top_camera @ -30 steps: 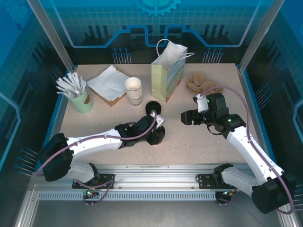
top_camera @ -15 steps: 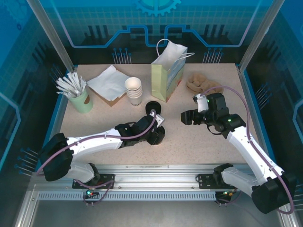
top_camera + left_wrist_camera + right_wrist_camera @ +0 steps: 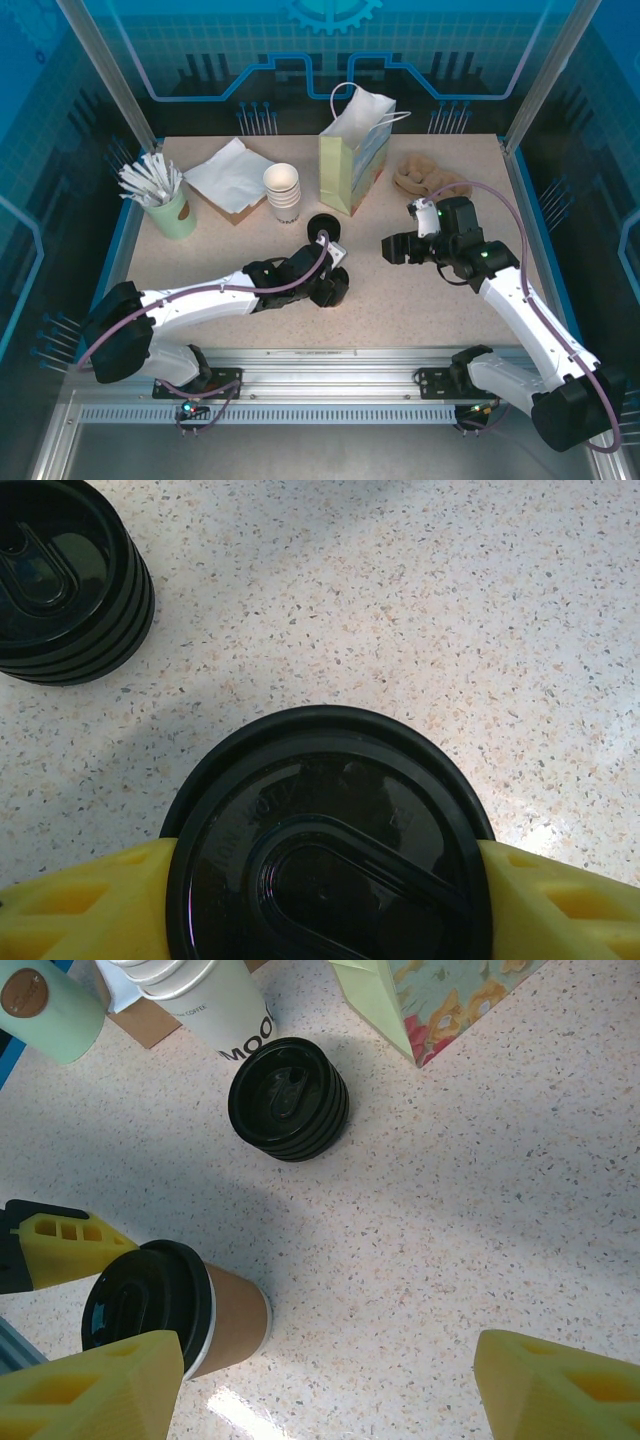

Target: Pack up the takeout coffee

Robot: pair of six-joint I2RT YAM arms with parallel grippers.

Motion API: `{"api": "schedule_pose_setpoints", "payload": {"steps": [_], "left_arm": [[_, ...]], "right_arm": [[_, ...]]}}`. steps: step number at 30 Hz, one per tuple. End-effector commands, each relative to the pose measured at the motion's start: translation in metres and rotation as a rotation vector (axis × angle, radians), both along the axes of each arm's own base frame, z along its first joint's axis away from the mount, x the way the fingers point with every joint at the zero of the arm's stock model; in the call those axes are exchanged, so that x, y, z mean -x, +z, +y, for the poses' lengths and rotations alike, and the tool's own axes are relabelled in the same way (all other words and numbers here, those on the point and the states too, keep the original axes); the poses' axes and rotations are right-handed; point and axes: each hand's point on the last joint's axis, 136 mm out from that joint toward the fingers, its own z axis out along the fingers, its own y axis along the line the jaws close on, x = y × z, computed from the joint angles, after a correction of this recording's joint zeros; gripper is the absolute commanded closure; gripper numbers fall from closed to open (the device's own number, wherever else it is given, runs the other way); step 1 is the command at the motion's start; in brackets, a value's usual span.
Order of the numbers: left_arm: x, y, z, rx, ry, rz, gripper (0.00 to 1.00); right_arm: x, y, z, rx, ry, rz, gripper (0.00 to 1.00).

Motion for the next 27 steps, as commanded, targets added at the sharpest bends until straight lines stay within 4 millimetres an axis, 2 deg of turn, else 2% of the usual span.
{"api": "schedule_pose_setpoints", "payload": {"steps": [1, 7, 16, 18, 27], "left_arm": [[0.003, 0.012, -0.008, 0.037, -0.014, 0.008, 0.30], [0.004, 0.007, -0.008, 0.023, -0.020, 0.021, 0.29], [0.013, -0.016, -0.001, -0.051, -0.022, 0.063, 0.27], [0.015, -0.019, 0.001, -0.062, -0.021, 0.071, 0.29], [0.026, -0.037, 0.013, -0.149, -0.006, 0.154, 0.32]], "right_arm": [[0.001, -0.003, 0.000, -0.023, -0.003, 0.018, 0.22], [0.001, -0.002, 0.001, -0.029, -0.002, 0.015, 0.22], [0.000, -0.003, 0.001, -0.027, -0.003, 0.019, 0.22], [0.003, -0.014, 0.000, -0.020, -0.004, 0.043, 0.22], [0.004, -0.016, 0.000, -0.022, -0.006, 0.048, 0.23]]}}
